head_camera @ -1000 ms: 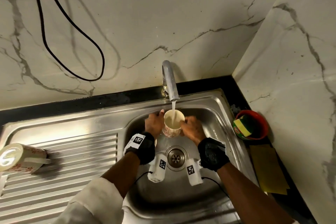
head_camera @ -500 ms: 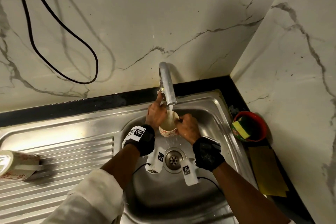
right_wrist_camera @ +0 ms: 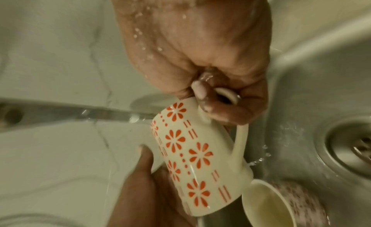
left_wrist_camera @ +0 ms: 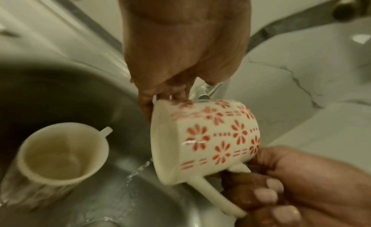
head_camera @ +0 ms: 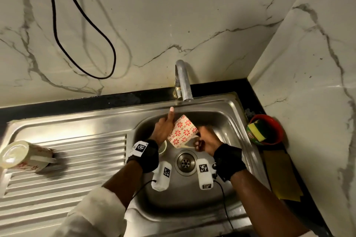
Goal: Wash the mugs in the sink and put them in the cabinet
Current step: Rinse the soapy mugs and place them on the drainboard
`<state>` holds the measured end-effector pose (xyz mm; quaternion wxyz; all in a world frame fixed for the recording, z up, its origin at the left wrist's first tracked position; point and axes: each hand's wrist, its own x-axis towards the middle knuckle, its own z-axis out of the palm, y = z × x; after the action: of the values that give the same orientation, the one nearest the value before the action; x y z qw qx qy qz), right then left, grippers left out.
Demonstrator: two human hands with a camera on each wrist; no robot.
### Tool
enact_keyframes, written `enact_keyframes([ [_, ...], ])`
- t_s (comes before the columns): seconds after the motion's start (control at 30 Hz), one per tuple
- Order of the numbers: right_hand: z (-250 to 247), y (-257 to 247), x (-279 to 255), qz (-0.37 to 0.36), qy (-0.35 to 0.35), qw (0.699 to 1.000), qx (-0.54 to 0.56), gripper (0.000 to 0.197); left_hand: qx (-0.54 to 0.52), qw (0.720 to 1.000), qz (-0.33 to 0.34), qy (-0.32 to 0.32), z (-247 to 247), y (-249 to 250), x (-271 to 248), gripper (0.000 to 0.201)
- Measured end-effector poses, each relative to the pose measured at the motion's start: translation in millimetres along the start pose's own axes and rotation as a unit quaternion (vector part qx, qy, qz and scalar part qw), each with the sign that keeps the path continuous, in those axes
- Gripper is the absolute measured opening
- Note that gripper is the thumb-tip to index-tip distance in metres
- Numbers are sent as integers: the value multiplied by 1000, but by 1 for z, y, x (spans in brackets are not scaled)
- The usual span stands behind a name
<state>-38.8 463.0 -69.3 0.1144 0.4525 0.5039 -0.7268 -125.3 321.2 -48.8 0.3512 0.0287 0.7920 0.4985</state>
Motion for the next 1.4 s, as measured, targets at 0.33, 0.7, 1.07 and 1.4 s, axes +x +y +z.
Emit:
enact_keyframes([
  [0.33, -5, 24, -9, 156, -181, 950, 198, 32, 97, 995, -5, -29, -5, 7, -30, 87],
  [0.7, -10, 25, -8, 177, -134, 948, 226, 32, 50, 997, -45, 41, 9, 13, -45, 61],
  [1.07, 12, 9, -16, 90, -126, 977, 150, 45, -52, 995, -73, 44, -14, -7, -47, 69],
  [1.4, 83, -16, -47, -144, -138, 969, -145, 31, -244, 970, -16, 3, -73, -39, -83, 57],
])
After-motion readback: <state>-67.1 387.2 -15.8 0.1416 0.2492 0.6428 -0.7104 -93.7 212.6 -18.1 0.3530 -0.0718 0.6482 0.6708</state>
